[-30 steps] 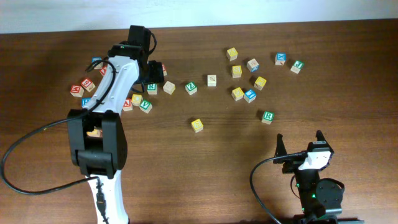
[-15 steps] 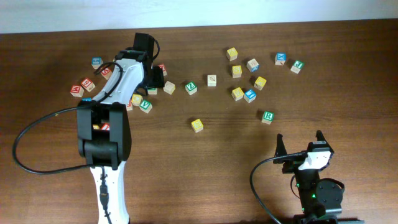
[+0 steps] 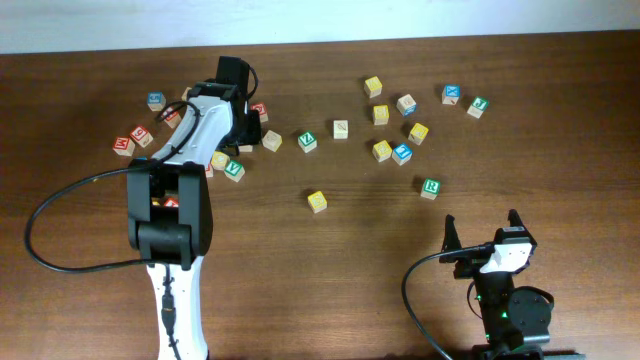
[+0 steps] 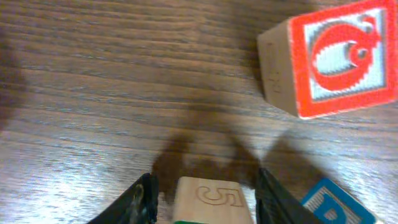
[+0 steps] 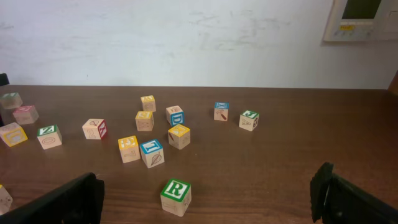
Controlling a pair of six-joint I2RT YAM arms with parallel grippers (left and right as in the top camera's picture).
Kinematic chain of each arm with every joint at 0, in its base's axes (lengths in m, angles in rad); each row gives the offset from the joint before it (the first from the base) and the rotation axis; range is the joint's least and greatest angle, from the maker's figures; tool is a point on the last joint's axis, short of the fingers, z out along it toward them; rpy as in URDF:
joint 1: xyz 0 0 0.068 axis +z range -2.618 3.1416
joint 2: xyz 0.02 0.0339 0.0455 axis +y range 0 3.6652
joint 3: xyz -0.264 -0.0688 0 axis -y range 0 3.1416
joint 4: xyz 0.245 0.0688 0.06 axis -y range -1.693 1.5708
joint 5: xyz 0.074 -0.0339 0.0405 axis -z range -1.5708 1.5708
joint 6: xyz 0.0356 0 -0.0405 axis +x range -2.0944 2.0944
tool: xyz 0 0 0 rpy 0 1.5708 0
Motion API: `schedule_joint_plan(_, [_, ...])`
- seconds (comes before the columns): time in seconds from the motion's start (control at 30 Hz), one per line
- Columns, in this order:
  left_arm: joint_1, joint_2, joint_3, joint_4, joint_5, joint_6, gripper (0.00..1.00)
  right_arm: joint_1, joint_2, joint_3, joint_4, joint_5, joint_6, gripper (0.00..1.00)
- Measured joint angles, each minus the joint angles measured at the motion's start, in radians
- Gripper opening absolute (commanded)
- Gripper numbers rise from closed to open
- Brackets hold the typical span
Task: Spell out RSS
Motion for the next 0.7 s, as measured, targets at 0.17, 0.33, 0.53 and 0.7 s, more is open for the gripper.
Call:
schedule_joint_plan(0.17, [0.0, 0.0, 0.0, -0.002, 0.02, 0.0, 0.3, 0.0, 0.0, 0.0, 0.0, 0.0, 0.0, 0.98])
schedule_joint_plan(0.33, [0.0, 0.0, 0.0, -0.002, 0.027, 0.0, 0.28, 0.0, 0.0, 0.0, 0.0, 0.0, 0.0, 0.98])
schedule_joint_plan(0.53, [0.0, 0.0, 0.0, -0.005, 0.027, 0.0, 0.22, 0.0, 0.0, 0.0, 0.0, 0.0, 0.001, 0.98])
schedule_joint_plan(0.7, [0.0, 0.0, 0.002, -0.008, 0.027, 0.0, 0.21, 0.0, 0.0, 0.0, 0.0, 0.0, 0.0, 0.98])
